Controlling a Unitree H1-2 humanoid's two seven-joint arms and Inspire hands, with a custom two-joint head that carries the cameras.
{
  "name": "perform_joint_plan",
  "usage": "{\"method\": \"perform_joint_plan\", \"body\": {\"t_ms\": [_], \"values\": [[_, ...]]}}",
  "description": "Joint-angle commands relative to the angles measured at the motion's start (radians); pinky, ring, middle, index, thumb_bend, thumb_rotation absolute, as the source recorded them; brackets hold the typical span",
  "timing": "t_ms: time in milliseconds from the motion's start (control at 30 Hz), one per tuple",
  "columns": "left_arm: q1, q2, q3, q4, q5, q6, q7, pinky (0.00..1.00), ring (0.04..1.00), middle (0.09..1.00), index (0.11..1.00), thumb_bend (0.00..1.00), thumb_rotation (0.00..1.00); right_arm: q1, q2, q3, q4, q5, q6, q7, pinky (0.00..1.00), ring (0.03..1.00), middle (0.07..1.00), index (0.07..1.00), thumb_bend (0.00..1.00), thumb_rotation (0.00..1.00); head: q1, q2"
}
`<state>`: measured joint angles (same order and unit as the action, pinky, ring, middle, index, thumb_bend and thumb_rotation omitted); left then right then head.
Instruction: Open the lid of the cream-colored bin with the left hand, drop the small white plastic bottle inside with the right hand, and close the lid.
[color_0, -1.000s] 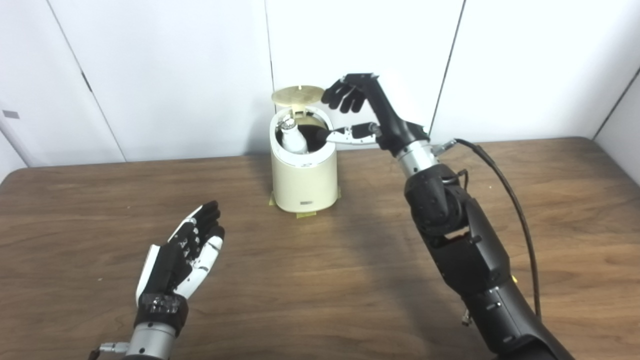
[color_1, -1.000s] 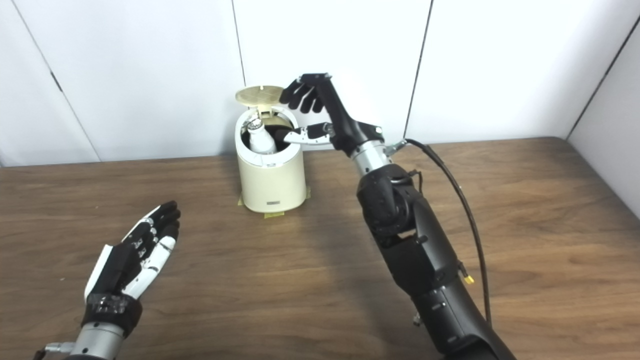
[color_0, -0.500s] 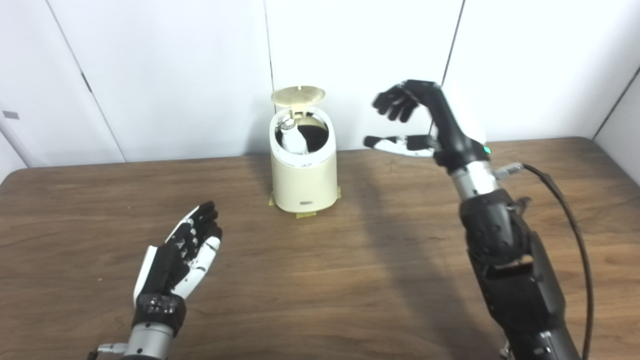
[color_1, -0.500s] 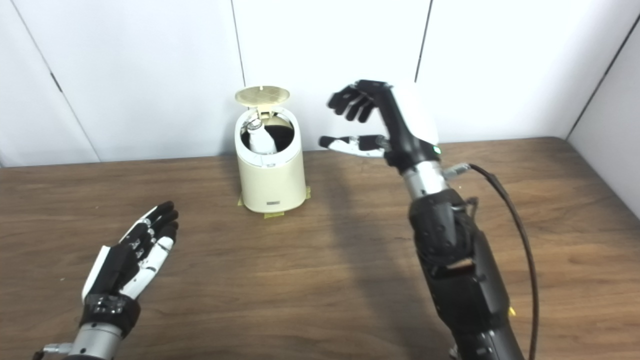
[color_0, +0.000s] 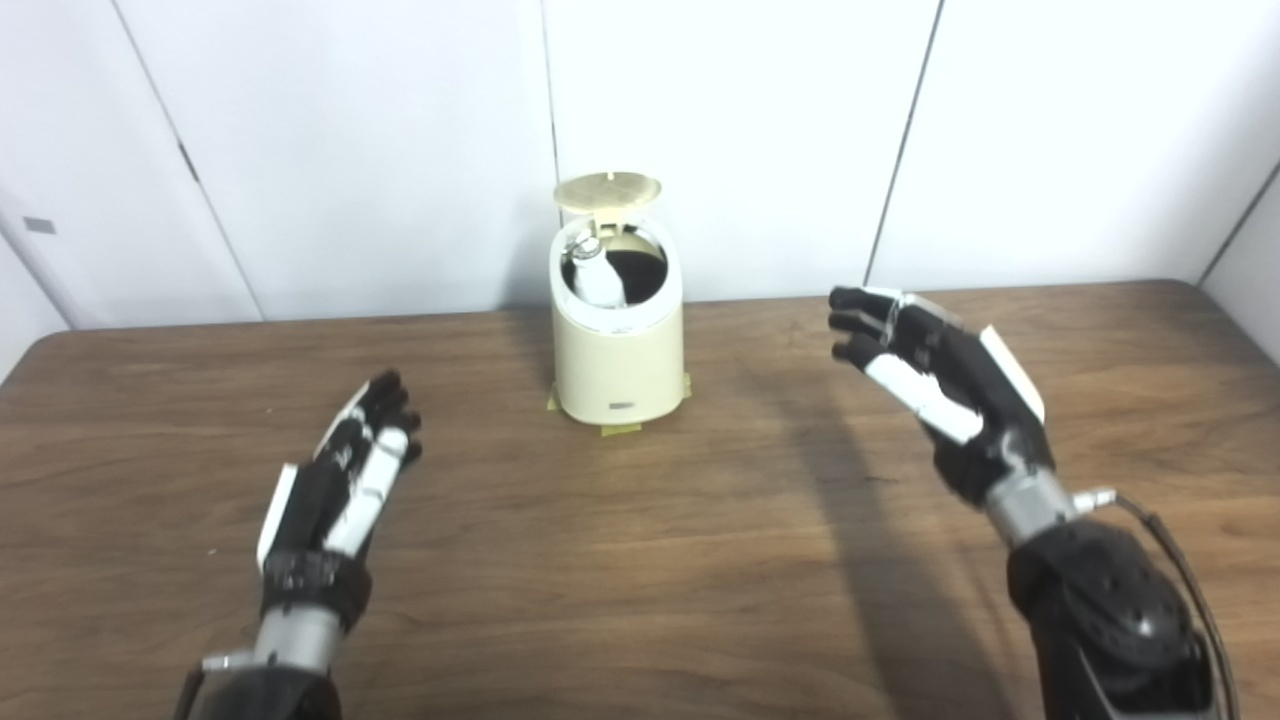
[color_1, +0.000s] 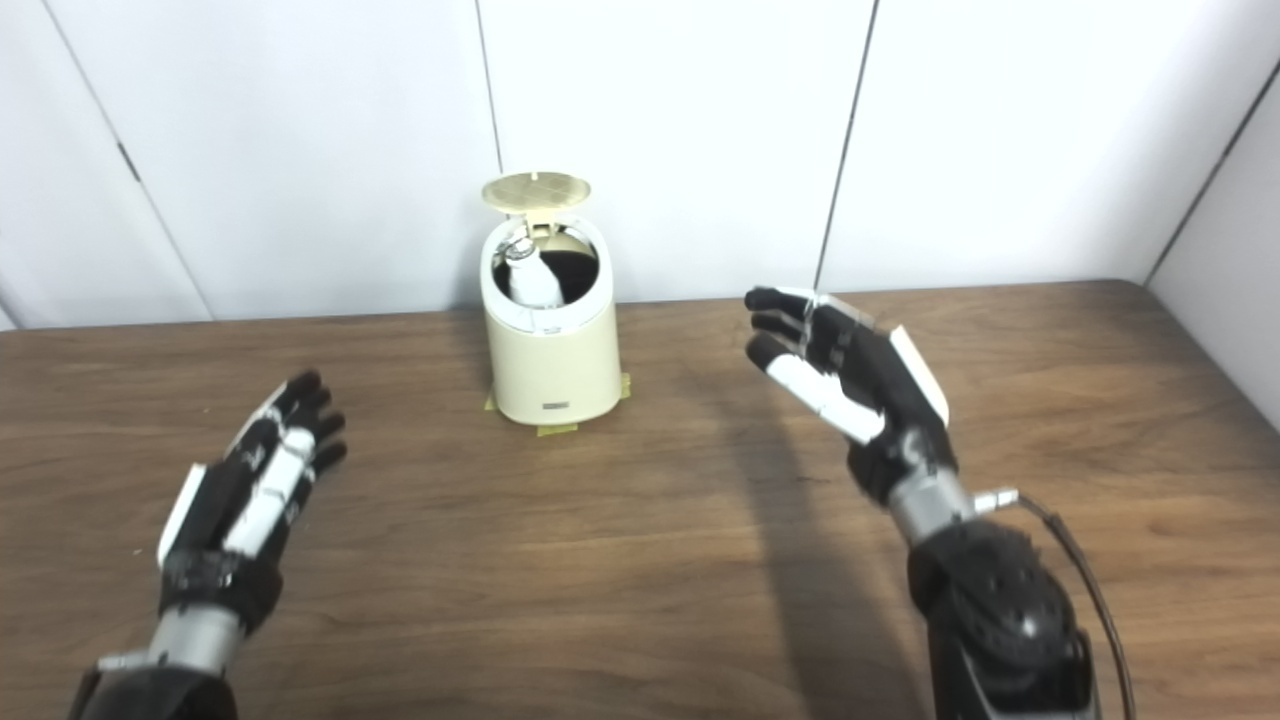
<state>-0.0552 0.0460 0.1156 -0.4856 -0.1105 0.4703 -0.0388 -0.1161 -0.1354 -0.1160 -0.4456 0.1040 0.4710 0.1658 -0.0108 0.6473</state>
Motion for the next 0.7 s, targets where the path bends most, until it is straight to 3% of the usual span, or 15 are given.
{"method": "perform_joint_plan", "body": {"t_ms": [0,67,167,467,667], "values": [[-0.067,0.017,-0.007,0.01,-0.008,-0.001,0.006,0.9,0.918,0.962,0.962,0.41,0.63,0.002,-0.003,0.004,-0.042,0.018,-0.012,-0.004,0.85,0.911,0.916,0.941,0.6,0.69,0.0,0.001],[-0.108,0.025,-0.01,0.032,-0.01,-0.002,0.009,0.91,0.93,0.968,0.964,0.46,0.66,0.034,-0.002,0.021,-0.049,0.001,-0.027,-0.01,0.85,0.919,0.915,0.937,0.64,0.73,0.002,0.0],[-0.166,0.031,-0.017,0.058,-0.007,-0.002,0.02,0.9,0.931,0.952,0.95,0.48,0.69,0.077,0.001,0.044,-0.06,-0.032,-0.06,-0.023,0.83,0.914,0.9,0.92,0.61,0.76,0.007,-0.002],[-0.323,0.068,-0.056,0.15,-0.001,-0.001,0.054,0.91,0.928,0.944,0.924,0.41,0.75,0.158,0.02,0.074,-0.039,-0.072,-0.181,-0.048,0.79,0.87,0.861,0.881,0.5,0.84,0.018,-0.004],[-0.405,0.11,-0.107,0.206,0.027,-0.001,0.028,0.93,0.945,0.953,0.937,0.44,0.78,0.169,0.031,0.066,-0.007,-0.073,-0.229,-0.07,0.8,0.869,0.862,0.887,0.49,0.91,0.038,-0.018]]}}
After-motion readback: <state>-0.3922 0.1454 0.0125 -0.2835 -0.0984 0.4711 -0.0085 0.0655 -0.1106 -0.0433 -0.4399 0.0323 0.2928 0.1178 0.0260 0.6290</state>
